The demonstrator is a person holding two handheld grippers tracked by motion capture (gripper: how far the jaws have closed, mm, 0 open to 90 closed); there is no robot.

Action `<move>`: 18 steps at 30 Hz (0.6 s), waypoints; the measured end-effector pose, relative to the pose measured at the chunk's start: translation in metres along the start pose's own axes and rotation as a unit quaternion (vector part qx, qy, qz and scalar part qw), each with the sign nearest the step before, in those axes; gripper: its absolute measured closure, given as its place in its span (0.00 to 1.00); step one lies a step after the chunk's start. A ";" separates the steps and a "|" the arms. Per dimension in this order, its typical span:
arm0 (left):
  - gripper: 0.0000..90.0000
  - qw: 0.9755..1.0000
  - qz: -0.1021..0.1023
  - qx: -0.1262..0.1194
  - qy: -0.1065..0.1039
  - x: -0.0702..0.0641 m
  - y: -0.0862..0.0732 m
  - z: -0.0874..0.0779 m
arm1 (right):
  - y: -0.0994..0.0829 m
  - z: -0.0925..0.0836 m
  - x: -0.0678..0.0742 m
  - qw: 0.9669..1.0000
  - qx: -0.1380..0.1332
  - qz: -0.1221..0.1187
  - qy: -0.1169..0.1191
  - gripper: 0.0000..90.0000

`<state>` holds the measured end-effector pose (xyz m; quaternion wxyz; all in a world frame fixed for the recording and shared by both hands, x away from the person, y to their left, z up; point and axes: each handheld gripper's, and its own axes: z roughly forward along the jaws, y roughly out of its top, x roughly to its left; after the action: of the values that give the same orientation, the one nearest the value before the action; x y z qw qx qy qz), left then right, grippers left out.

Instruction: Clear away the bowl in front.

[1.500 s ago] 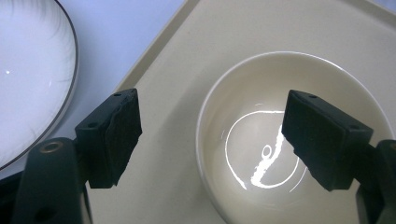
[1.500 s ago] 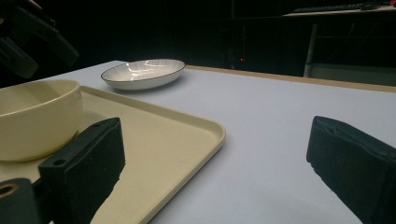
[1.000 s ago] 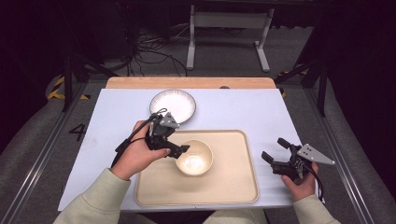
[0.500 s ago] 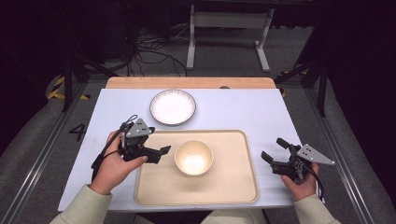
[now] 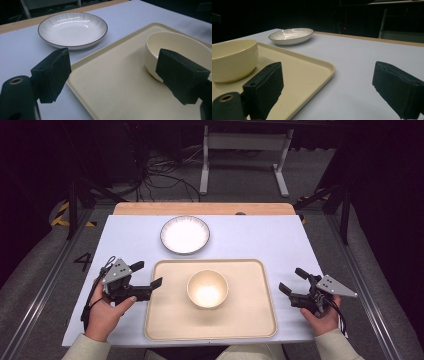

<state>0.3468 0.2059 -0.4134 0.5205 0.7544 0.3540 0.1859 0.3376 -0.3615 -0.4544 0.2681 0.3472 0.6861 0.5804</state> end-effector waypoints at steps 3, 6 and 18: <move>0.16 1.000 -0.005 -0.008 0.001 0.003 -0.009 0.000 | 0.000 -0.001 -0.001 1.000 -0.004 -0.002 -0.002 0.12; 0.15 1.000 -0.004 -0.016 0.003 0.007 -0.021 -0.003 | 0.001 -0.002 -0.002 1.000 -0.009 -0.002 -0.004 0.12; 0.14 0.999 0.028 -0.019 0.023 0.018 -0.050 -0.004 | -0.001 -0.003 -0.001 1.000 -0.008 -0.005 -0.008 0.13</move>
<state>0.3393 0.2320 -0.4594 0.5211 0.7496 0.3409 0.2243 0.3359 -0.3644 -0.4546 0.2794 0.3461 0.6813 0.5813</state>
